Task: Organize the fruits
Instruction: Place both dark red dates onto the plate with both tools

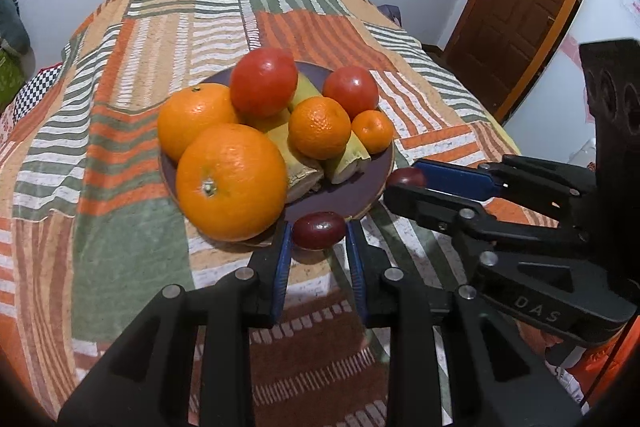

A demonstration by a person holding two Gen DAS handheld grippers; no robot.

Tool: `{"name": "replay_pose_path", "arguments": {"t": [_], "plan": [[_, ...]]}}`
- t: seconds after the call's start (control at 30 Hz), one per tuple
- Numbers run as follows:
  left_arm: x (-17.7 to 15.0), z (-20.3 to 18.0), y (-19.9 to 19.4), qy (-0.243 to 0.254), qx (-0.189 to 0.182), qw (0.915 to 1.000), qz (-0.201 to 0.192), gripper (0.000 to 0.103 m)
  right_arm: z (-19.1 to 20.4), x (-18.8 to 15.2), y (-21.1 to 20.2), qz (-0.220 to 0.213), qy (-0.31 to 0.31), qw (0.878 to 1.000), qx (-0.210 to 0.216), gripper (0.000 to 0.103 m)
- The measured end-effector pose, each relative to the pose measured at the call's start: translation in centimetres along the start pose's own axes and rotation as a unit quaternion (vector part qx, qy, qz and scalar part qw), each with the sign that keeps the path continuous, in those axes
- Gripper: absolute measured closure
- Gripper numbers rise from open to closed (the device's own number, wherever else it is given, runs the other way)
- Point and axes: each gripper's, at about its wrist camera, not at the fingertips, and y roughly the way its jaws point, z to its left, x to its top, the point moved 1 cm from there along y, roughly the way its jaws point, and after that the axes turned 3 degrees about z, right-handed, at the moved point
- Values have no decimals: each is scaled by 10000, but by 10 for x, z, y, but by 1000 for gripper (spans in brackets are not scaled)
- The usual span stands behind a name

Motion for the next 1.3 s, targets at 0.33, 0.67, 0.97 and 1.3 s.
{"name": "replay_pose_path", "arguments": {"t": [0.33, 0.67, 0.97, 1.3], "plan": [[1, 6, 12, -141, -84, 9999, 51, 76, -4, 1, 17, 129, 3, 9999, 86, 78], [1, 8, 11, -204, -147, 9996, 116, 74, -6, 3, 20, 225, -8, 9997, 80, 75], [0, 6, 0, -277, -165, 9994, 88, 71, -10, 4, 7, 102, 42, 9999, 62, 72], [3, -6, -115, -190, 281, 9929, -1136, 71, 5, 13, -82, -822, 41, 9963, -229, 72]]}}
